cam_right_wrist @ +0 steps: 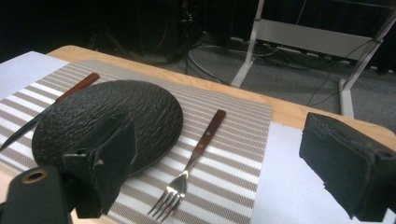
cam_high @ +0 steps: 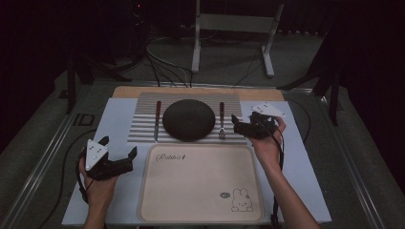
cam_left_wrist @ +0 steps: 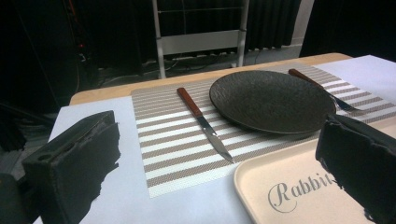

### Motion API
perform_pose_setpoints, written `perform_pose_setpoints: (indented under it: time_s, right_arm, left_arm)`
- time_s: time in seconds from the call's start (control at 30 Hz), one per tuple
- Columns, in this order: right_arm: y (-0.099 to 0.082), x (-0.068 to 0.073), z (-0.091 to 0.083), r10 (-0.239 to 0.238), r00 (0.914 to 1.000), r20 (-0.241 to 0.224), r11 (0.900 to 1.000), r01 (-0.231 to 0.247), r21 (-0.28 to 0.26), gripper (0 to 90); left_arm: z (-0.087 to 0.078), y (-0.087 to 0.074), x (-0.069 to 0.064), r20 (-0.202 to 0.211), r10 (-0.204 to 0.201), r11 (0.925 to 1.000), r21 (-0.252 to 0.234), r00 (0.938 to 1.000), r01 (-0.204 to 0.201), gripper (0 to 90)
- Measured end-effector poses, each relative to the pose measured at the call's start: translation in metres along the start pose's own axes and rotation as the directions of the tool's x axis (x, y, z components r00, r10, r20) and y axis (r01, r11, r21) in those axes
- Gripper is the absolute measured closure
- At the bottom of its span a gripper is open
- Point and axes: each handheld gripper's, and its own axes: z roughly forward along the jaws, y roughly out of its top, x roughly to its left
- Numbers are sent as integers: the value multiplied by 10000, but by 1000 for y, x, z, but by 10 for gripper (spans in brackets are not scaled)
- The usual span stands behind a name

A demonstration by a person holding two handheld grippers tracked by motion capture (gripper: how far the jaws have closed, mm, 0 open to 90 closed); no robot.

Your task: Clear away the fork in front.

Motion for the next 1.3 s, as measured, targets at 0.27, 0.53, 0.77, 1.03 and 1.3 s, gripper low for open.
perform_pose_setpoints:
  time_s: [0.27,0.53,0.77,1.03,1.3]
  right_arm:
    - [13,-3,11,108,9999,94,9999,-108,38,109]
    - [26,-6,22,254,9996,75,9996,-255,136,109]
    - [42,-9,32,148,9994,302,9997,-154,184,109]
    - [58,-12,47,48,9989,471,9994,-65,349,110]
    - [59,-11,71,134,9979,630,9971,-181,738,111]
  left_arm:
    - [0,0,0,-2,12,10000,13,10000,-12,2]
    - [1,0,-1,23,34,10000,37,10000,-34,2]
    - [1,0,-1,51,78,10000,53,10000,-78,1]
    - [2,0,-2,71,90,9999,85,9999,-91,2]
    - [2,-1,-2,101,96,9999,94,9999,-97,2]
